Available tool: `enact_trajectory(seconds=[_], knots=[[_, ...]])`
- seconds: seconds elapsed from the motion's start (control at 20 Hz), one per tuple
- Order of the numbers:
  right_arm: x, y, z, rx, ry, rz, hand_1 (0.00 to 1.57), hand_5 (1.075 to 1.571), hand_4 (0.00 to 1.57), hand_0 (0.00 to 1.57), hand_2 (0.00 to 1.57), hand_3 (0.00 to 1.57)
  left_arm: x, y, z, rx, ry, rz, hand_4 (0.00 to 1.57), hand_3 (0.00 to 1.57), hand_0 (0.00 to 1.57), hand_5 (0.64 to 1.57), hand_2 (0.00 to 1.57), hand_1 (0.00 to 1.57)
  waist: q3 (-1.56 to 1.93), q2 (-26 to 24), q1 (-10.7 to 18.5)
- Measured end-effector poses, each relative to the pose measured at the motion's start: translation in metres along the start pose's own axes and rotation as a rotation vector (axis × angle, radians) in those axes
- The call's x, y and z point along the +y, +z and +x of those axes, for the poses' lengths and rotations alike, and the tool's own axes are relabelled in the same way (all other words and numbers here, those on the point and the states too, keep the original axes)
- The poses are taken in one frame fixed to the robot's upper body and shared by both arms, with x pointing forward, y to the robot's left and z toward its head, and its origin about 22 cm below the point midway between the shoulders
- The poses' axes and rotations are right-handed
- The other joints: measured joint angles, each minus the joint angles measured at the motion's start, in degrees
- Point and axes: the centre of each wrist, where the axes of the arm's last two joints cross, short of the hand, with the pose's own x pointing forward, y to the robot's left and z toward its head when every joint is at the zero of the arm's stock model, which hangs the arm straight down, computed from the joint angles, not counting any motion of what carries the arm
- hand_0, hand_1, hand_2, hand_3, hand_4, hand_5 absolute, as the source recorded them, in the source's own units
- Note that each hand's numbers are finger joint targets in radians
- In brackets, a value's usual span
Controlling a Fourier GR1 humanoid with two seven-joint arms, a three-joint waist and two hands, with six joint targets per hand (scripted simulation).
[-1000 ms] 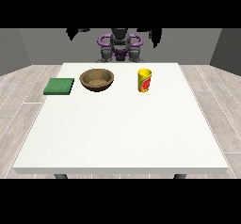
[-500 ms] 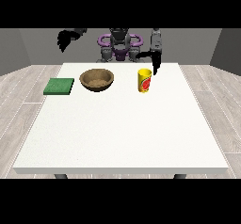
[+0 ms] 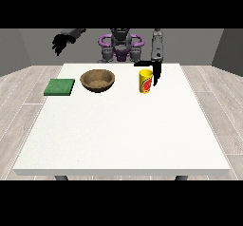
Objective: Pick the cup and pour the ball into the bowl, then pick the bowl and place it on the pad
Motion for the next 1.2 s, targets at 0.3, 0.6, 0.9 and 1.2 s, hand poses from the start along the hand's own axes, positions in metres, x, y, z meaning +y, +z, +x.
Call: enact_trajectory(seconds=[0.3,0.6,0.9,1.2], knots=[[-0.005,-0.003,0.006,-0.014,-0.001,0.022,0.00,1.566,0.68,0.00,0.00,0.00,0.014,-0.005,-0.023,-0.005,0.002,0.035,0.65,0.00,0.00,1.535,0.00,0.00,-0.02,1.4,-1.4],[-0.014,-0.012,0.027,-0.051,-0.002,0.055,0.00,1.569,0.65,0.00,0.00,0.16,0.016,-0.003,-0.038,-0.022,-0.086,0.092,1.33,1.57,1.25,1.491,1.57,1.25,0.00,3.7,-4.0],[-0.036,-0.018,0.045,-0.082,-0.006,0.072,0.00,1.566,0.63,0.00,0.00,0.15,0.024,-0.012,-0.037,-0.086,-0.211,0.178,1.41,1.57,1.28,1.418,1.57,1.28,0.37,4.8,-6.0],[-0.066,-0.014,0.027,0.047,-0.011,0.019,0.00,1.563,0.63,0.00,0.00,0.31,-0.006,-0.021,-0.033,0.011,-0.358,0.103,1.41,1.57,1.29,1.467,1.57,1.29,0.16,-2.6,-4.2]])
